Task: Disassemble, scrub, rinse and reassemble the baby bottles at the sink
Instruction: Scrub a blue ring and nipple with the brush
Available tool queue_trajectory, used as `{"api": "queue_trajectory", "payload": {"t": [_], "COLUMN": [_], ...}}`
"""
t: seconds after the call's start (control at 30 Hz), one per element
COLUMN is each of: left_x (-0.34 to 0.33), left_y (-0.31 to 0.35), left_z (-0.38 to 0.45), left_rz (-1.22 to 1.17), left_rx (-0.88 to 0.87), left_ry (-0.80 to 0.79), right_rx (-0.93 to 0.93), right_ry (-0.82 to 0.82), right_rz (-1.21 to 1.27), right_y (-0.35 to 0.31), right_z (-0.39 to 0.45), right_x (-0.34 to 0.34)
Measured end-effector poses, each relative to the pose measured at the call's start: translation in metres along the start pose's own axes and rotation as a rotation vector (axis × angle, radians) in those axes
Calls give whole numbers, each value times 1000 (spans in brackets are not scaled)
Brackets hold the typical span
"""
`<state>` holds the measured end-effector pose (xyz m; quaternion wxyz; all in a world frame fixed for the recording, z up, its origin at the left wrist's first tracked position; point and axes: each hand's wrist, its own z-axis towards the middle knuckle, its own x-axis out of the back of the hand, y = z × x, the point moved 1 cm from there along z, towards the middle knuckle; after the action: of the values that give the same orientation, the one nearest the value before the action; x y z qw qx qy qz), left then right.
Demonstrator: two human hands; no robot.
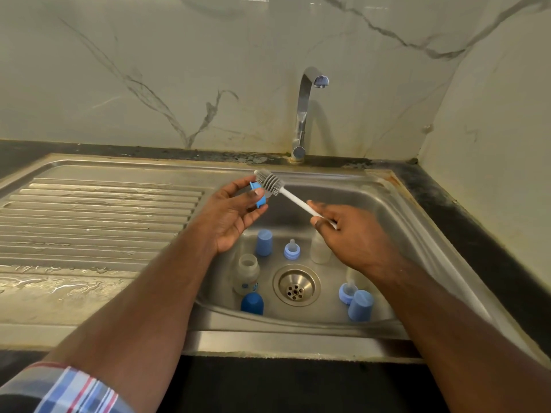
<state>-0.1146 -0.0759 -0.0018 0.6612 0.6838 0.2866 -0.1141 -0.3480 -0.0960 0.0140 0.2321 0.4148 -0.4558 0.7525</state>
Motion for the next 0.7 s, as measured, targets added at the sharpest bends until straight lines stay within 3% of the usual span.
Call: {"api": "queue_trajectory", "payload": {"t": [0.07,0.2,0.37,0.47,0.7], "left_x": [0,0,-3,-3,-3], "left_y": [-1,-1,1,0,1], "left_z": [0,-1,-5,-6,-6], "left_rz": [36,58,75,58,17], "left_rx": [5,27,42,54,47], "left_ry": [-23,-16,-93,-88,-104], "right_rx": [-33,-2,-51,-15,-59], "right_ry": [23,19,19,24,26], "right_rz": [-78,86,46,165,155], "right_y": [4,1,6,2,3], "right_z": [3,-3,3,-1,1], "right_x": [5,6,5,5,1]}}
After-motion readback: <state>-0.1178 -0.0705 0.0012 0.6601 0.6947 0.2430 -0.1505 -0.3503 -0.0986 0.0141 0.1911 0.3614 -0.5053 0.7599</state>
